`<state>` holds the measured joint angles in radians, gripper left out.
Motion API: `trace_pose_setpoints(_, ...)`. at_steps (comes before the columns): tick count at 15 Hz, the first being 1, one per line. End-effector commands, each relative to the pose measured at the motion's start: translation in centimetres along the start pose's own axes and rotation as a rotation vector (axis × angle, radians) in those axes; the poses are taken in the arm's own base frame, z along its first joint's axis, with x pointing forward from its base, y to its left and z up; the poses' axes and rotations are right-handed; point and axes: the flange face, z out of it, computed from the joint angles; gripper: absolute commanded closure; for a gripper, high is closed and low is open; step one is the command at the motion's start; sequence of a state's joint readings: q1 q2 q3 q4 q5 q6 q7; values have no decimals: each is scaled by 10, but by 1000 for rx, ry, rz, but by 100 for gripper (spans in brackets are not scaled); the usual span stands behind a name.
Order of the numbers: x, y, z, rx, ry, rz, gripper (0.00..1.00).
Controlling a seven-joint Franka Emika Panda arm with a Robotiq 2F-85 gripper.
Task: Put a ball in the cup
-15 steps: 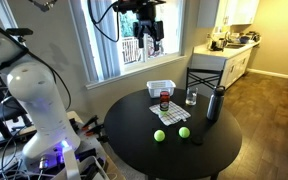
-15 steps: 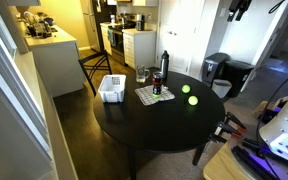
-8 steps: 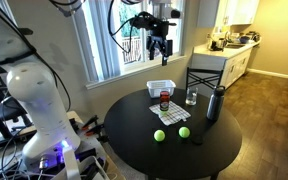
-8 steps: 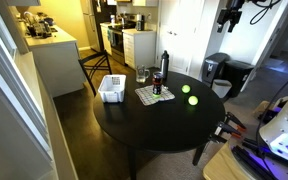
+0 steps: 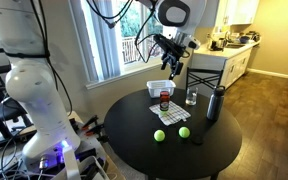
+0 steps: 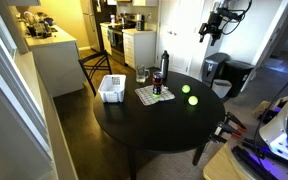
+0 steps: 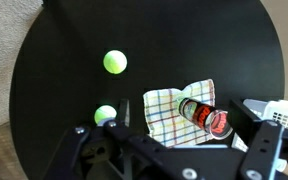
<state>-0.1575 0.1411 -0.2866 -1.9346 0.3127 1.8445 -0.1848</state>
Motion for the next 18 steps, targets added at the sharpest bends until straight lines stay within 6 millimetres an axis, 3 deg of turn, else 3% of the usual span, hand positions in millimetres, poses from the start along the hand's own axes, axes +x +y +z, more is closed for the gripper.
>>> trace_pose_setpoints(1, 44, -9, 23, 43, -52, 47, 0)
trace_pose_setpoints(8, 89, -30, 91, -11, -119, 77, 0)
trace_pose_setpoints(14, 91, -25, 148, -77, -204, 63, 0)
trace_pose_setpoints(18, 83, -11, 167, -154, -275, 50, 0)
